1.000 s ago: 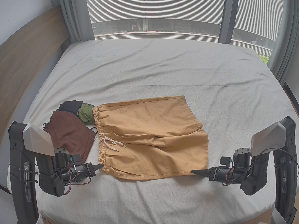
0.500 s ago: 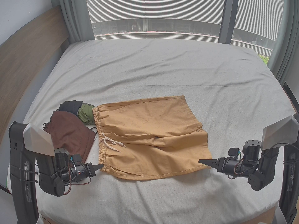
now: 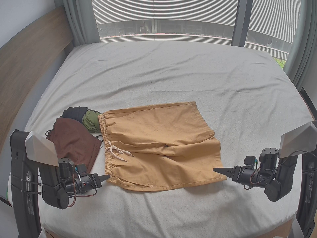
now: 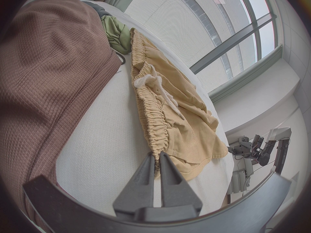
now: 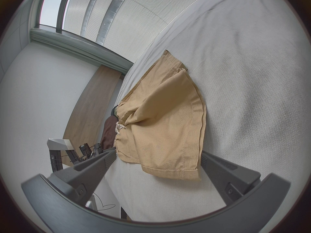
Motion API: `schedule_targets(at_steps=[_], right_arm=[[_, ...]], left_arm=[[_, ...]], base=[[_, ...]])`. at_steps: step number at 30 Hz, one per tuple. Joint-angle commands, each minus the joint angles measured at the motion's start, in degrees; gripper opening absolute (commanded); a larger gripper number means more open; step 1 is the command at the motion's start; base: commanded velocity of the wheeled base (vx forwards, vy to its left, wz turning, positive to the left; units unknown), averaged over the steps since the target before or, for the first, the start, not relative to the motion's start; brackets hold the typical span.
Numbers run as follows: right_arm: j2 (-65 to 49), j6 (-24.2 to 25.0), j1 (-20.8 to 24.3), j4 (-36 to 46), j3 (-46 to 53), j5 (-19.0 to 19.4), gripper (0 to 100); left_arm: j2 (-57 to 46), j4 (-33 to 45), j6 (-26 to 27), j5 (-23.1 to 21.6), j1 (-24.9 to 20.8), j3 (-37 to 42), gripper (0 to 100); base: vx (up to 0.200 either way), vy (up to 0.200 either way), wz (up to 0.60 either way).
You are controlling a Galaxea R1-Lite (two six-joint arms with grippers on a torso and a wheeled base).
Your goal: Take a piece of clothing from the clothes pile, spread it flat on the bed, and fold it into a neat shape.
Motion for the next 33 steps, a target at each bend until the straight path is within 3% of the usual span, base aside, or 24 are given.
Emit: schedule_targets(at_steps=[1, 5, 6, 23, 33], right_arm=[[0.34, 0.01, -0.31, -0.09, -0.1, 0.03, 100], [0.69, 0.01, -0.4, -0.01, -0.1, 0.03, 100], [0.95, 0.01, -0.4, -0.01, -0.1, 0.03, 0], [2.36, -0.16, -1.19, -0.01, -0.1, 0.03, 0], [1.39, -1.48, -0.67, 0.08, 3.24, -0.06, 0]], left_arm=[[0.23, -0.03, -0.01, -0.03, -0.04, 0.01, 0], [0.23, -0.03, -0.01, -0.03, -0.04, 0.01, 0], [0.23, -0.03, -0.01, -0.03, -0.04, 0.01, 0], [0.14, -0.03, -0.53, -0.21, 0.04, 0.27, 0], [-5.66, 0.32, -1.41, -5.04, 0.31, 6.16, 0]], base=[[0.0, 0.0, 0.0], [0.0, 0.0, 0.0], [0.0, 0.0, 0.0], [0.0, 0.0, 0.0], [0.0, 0.0, 0.0]])
